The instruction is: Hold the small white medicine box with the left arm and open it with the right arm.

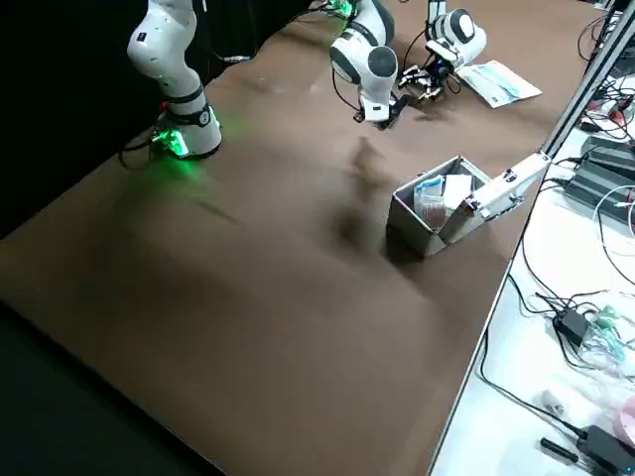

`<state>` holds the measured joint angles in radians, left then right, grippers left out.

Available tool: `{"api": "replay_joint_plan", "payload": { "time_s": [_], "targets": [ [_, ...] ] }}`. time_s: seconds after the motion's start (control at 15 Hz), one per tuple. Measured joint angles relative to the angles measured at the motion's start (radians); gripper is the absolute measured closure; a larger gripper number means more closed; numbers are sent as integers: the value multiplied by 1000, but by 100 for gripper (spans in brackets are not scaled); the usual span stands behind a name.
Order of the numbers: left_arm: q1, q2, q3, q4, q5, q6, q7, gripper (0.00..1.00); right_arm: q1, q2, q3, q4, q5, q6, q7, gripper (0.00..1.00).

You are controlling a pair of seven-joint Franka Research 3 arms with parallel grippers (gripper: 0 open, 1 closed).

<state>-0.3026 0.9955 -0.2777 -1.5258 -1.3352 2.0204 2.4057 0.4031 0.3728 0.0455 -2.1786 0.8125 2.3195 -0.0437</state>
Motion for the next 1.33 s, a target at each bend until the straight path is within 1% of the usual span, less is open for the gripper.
{"api": "replay_joint_plan", "payload": {
  "time_s": [0.47,1.0,1.2,1.33],
  "targets": [
    [-57,33,-1,25,-10,73,0,0,10,24,0,15,9,4,0,99],
    [-79,58,-1,43,-24,96,0,1,21,61,0,44,22,12,0,99],
    [-84,64,-2,48,-25,102,-3,1,26,86,0,70,24,19,0,99],
    [-89,70,-2,55,-32,104,-3,3,30,104,0,89,26,23,-5,99]
  ]
}}
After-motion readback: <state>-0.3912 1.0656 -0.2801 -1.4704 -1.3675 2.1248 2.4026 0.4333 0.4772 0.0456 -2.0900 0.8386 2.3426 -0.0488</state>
